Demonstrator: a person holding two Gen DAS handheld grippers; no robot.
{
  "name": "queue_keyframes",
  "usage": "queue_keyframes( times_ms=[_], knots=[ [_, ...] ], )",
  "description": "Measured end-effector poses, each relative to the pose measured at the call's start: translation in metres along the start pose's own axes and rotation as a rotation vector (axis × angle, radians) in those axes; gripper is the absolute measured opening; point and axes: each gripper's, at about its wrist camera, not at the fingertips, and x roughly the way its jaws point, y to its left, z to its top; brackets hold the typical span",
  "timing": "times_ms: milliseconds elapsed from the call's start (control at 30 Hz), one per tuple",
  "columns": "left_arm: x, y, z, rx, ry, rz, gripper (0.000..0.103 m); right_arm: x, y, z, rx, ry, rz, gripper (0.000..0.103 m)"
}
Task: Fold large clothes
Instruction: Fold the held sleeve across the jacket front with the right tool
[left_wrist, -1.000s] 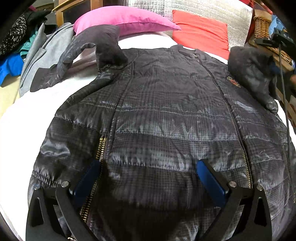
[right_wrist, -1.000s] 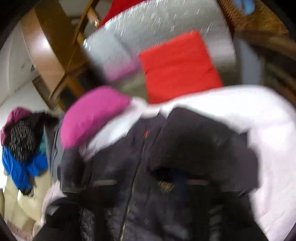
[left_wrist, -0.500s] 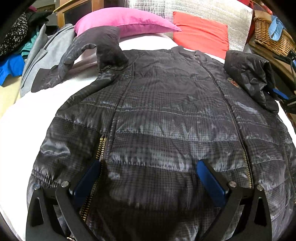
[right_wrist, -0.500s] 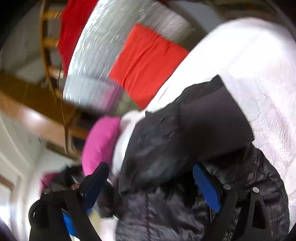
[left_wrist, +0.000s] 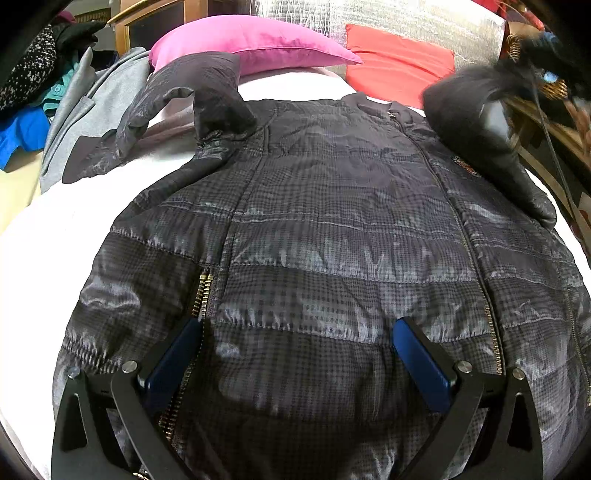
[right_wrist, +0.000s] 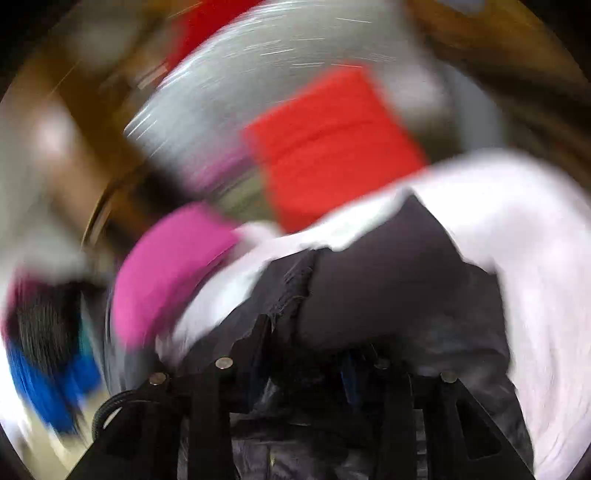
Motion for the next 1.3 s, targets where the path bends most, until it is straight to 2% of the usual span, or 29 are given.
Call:
queue_keyframes(
  times_ms=[33,67,167,300,400,467,567,633,700,767,900,967,1000,1033,1067,1133,1167,1200,1267,1300],
  knots=[
    [0.000,0.000,0.000,0.000,0.001,-0.001,0.103,0.004,0.018,-0.007,-0.060,0.026,0.016,0.078],
    [0.000,0.000,0.000,0.000,0.002,-0.002,0.103,0.005,0.028,-0.015,-0.099,0.031,0.018,0.099],
    [0.000,0.000,0.001,0.004,0.008,-0.004,0.103,0.007,0.039,-0.039,-0.130,0.059,0.042,0.100],
    [-0.001,0.000,0.007,0.005,0.041,-0.011,0.103,-0.009,0.006,-0.060,-0.030,0.058,-0.001,0.100],
    [-0.009,0.008,0.018,-0.037,0.062,-0.058,0.103,-0.015,-0.031,-0.069,0.092,0.044,-0.013,0.100],
    [-0.018,0.017,0.030,-0.087,0.061,-0.106,0.103,-0.023,-0.064,-0.071,0.197,0.034,-0.009,0.100],
    [-0.032,0.029,0.069,-0.139,0.015,-0.168,0.103,-0.031,-0.101,-0.077,0.327,0.036,0.003,0.100],
    [-0.030,0.036,0.096,-0.183,0.003,-0.208,0.103,-0.044,-0.112,-0.085,0.351,0.015,0.063,0.100],
    [-0.016,0.038,0.128,-0.200,0.009,-0.242,0.103,-0.053,-0.112,-0.092,0.333,0.007,0.068,0.100],
    [0.006,0.037,0.148,-0.226,0.044,-0.244,0.103,-0.060,-0.114,-0.101,0.339,0.009,0.103,0.100],
    [0.054,0.031,0.168,-0.302,0.123,-0.246,0.103,-0.073,-0.126,-0.121,0.371,0.022,0.137,0.100],
    [0.077,0.030,0.174,-0.336,0.160,-0.206,0.102,-0.074,-0.134,-0.128,0.410,0.040,0.149,0.100],
    [0.084,0.030,0.173,-0.355,0.166,-0.194,0.099,-0.074,-0.140,-0.130,0.444,0.048,0.164,0.100],
    [0.092,0.030,0.175,-0.375,0.173,-0.192,0.089,-0.074,-0.147,-0.132,0.487,0.050,0.180,0.100],
    [0.098,0.030,0.176,-0.381,0.186,-0.182,0.074,-0.071,-0.153,-0.133,0.530,0.047,0.195,0.100],
    [0.106,0.031,0.175,-0.397,0.200,-0.164,0.061,-0.067,-0.162,-0.132,0.611,0.038,0.214,0.100],
    [0.104,0.031,0.176,-0.397,0.183,-0.149,0.039,-0.064,-0.167,-0.131,0.661,0.028,0.232,0.100],
    [0.103,0.030,0.177,-0.381,0.173,-0.109,0.023,-0.059,-0.170,-0.130,0.691,0.028,0.239,0.100],
    [0.099,0.034,0.180,-0.376,0.158,-0.113,0.013,-0.046,-0.178,-0.128,0.770,0.029,0.223,0.099],
    [0.095,0.035,0.182,-0.370,0.143,-0.109,0.012,-0.042,-0.181,-0.128,0.798,0.030,0.216,0.091]
  ],
)
